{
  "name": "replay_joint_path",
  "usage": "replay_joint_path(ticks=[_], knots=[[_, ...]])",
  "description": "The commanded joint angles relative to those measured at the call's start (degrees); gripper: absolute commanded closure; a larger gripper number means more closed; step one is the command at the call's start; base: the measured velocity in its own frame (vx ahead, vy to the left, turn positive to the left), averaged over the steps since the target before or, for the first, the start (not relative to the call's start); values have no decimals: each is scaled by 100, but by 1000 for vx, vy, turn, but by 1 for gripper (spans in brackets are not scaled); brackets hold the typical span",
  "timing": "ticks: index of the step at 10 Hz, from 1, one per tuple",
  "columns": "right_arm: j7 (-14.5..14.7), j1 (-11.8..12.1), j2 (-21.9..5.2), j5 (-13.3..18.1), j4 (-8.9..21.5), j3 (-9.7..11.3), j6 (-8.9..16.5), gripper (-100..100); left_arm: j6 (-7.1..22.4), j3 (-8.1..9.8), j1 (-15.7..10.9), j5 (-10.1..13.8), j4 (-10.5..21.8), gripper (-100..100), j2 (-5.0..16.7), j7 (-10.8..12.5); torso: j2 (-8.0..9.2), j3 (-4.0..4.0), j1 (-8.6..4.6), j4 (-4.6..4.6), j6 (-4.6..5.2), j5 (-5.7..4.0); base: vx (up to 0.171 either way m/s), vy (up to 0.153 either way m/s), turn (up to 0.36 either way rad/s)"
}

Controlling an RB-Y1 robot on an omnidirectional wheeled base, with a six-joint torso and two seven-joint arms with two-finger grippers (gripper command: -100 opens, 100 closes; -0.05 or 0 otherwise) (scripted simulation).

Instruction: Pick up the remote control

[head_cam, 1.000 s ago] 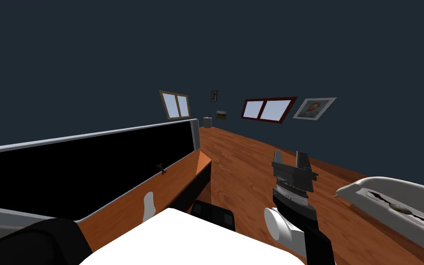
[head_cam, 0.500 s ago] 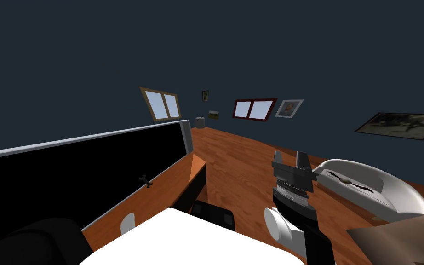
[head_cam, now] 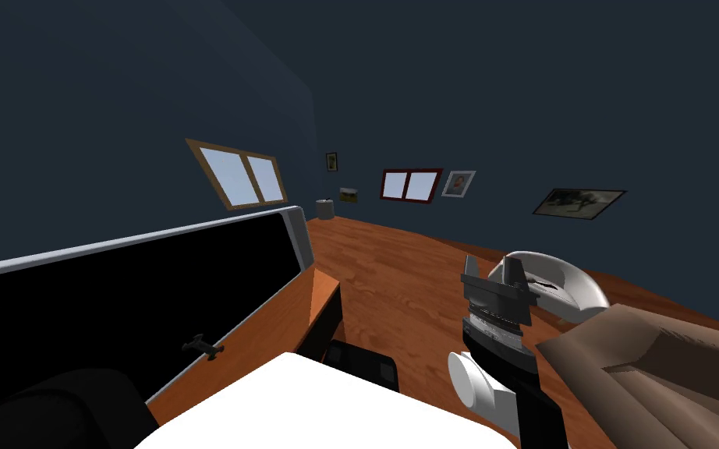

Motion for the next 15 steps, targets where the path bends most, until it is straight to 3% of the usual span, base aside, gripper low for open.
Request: replay_joint_path(ticks=[1, 4, 5, 6, 7, 10, 11, 12, 15], knots=[[0, 0, 0, 0, 0, 0, 0, 0, 33, -191, -88, -27, 220, -100, -37, 73, 0, 0, 0, 0, 0, 0, 150, 67, -267], [0, 0, 0, 0, 0, 0, 0, 0, 38, -422, -228, -90, 507, -100, -167, 139, 15, 7, -10, 2, -6, -2, 77, 48, -100], [0, 0, 0, 0, 0, 0, 0, 0, 64, -327, -161, -71, 389, -100, -138, 89, 26, 14, -15, 4, -6, -3, 17, 19, -22], [0, 0, 1, 0, 0, 0, 0, 0, 67, -332, -165, -73, 396, 0, -142, 89, 37, 20, -23, 7, -9, -5, 0, 0, 0], [0, 0, 1, 0, 0, 0, 0, 0, 120, -272, -254, -145, 501, -100, -310, 40, 44, 24, -29, 8, -9, -6, -13, 32, 1], [0, -1, 1, 0, 0, 0, 0, 0, 227, -154, -434, -288, 712, -100, -648, -56, 57, 32, -23, 12, -8, -4, -22, 24, -61], [0, -1, 1, 0, 0, 0, 0, 0, 203, -198, -414, -259, 698, -100, -582, -28, 54, 32, -25, 14, -5, -2, -4, 4, -12], [0, 0, 1, 0, 0, 0, 0, 0, 201, -201, -423, -265, 715, 100, -592, -24, 50, 30, -27, 14, -5, -3, 0, 0, 0], [0, 0, 1, 0, 0, 0, 0, 0, 204, -201, -419, -263, 715, 100, -592, -21, 47, 29, -31, 14, -2, -5, 0, 0, 0]])
